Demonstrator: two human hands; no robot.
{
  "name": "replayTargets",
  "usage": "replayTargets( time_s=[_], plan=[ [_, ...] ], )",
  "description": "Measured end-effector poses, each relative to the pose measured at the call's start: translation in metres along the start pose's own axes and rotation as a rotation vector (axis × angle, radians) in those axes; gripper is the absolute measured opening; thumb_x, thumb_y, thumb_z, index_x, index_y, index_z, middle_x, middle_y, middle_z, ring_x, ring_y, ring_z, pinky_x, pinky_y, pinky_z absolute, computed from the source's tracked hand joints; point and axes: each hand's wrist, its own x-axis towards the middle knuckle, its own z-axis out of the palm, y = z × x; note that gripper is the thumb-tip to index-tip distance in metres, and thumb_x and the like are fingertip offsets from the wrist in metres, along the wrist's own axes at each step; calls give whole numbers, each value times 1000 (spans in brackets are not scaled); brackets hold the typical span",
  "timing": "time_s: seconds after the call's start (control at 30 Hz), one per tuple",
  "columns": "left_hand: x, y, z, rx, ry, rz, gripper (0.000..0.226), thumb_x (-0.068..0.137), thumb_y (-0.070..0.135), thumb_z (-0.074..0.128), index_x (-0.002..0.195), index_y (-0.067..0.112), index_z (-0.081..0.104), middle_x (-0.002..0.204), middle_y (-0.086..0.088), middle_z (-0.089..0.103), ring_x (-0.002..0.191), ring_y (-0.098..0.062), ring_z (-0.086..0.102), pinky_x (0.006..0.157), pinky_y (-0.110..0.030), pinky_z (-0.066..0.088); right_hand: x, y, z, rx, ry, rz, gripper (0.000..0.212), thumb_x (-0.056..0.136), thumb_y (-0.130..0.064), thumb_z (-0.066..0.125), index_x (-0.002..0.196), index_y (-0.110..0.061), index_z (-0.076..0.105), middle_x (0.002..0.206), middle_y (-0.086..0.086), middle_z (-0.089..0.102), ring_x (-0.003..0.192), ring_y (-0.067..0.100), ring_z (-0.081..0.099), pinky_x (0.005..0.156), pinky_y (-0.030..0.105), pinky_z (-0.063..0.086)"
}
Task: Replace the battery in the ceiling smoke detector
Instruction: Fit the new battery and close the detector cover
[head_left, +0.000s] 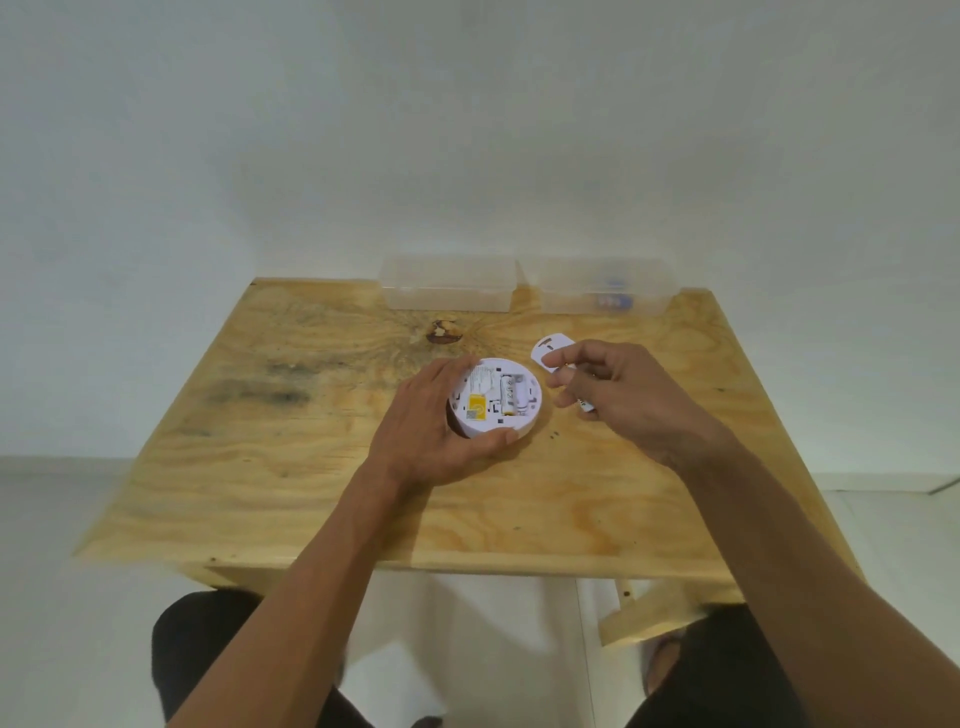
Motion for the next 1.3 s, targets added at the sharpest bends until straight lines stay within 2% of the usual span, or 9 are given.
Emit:
replayTargets(
  time_s=[0.13,0.3,0.47,0.67,0.73,0.83,1.0,1.13,1.3],
  plan=[
    [0,-2,1,12,-11,-1,97,66,76,66,143,20,48,136,5,57,122,-13,53,107,-39,43,5,6,10,-28,156,-115,14,88,-21,75,101,-17,74,83,2,76,66,-3,64,60,7,45],
    [1,-3,2,21,-11,11,95,67,74,68,143,20,48,133,5,58,119,-12,54,105,-38,44,12,4,23,-23,277,-177,20,76,-22,86,92,-13,78,83,0,77,72,5,73,66,15,53],
    [1,-2,1,-2,-1,19,93,67,71,71,141,18,51,128,6,60,114,-11,56,101,-38,47,21,-4,33,-89,330,-218,20,74,-24,87,90,-15,79,80,-7,75,71,-3,68,61,5,48],
    [2,-3,2,8,-22,29,92,70,72,67,142,18,49,129,5,60,116,-13,56,102,-38,45,34,-5,44,-268,281,-262,24,75,-23,86,95,-11,79,81,1,75,68,-4,64,61,2,47],
    [2,-4,3,8,-24,17,94,69,72,67,143,18,49,129,5,59,115,-14,57,102,-42,46,35,-4,46,-323,282,-279,26,76,-24,85,97,-10,79,86,3,76,70,2,66,65,4,48],
    [2,-6,4,16,-26,-6,97,68,75,67,144,19,47,132,5,58,118,-15,56,103,-44,47,34,-3,45,-369,291,-312,27,79,-24,83,99,-7,78,93,7,78,79,12,67,77,25,54],
    [2,-5,5,23,-24,2,98,67,78,64,144,20,47,133,5,58,118,-15,56,103,-44,46,36,-2,43,-502,264,-349,20,86,-27,75,95,-9,80,90,7,77,70,6,54,63,19,37],
    [1,-3,4,24,-14,-2,99,66,79,62,144,21,47,133,5,58,118,-14,55,104,-41,45,40,5,44,-529,258,-323,22,89,-32,73,95,-13,81,89,7,74,83,19,60,69,32,43],
    [1,-1,3,22,17,13,96,66,78,62,142,20,49,131,7,58,116,-11,55,103,-37,45,35,16,49,-582,284,-323,23,90,-36,69,90,-15,80,89,3,63,91,16,48,71,30,35]
  ],
)
